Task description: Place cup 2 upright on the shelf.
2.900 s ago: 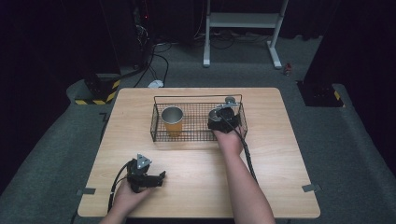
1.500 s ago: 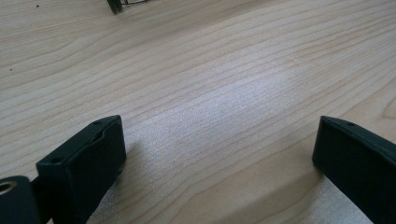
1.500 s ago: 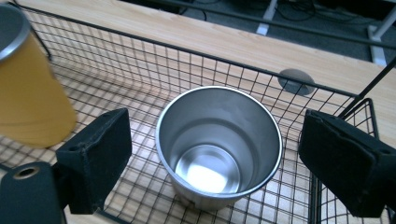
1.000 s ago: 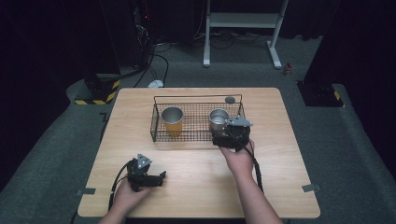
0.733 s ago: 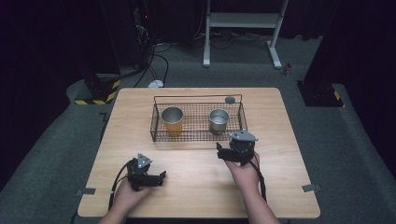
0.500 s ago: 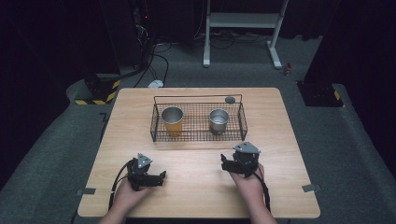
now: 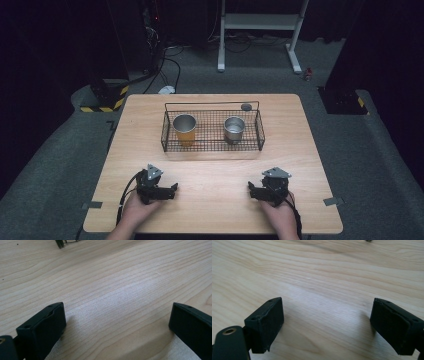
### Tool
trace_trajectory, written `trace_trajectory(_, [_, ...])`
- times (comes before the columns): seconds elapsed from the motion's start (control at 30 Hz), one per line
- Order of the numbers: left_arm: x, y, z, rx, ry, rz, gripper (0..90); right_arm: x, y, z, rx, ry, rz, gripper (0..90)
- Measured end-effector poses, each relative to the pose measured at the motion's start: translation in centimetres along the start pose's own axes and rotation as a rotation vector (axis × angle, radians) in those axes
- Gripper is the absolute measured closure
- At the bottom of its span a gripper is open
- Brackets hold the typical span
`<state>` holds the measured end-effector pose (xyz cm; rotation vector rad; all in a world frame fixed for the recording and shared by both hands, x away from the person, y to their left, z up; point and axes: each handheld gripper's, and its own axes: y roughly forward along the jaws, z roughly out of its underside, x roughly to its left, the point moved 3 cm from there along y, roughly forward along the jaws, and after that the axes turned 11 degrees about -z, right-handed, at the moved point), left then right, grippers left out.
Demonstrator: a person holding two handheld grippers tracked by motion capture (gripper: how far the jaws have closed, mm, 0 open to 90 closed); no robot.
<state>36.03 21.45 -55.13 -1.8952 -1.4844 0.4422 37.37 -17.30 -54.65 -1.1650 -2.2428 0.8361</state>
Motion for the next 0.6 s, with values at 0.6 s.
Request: trace_trajectory(0.6, [0.04,0.12,-0.10,-0.004,-0.010,-0.006,1.9,0.25,0.18,-0.14,-0.006,0.000,0.016,13.6])
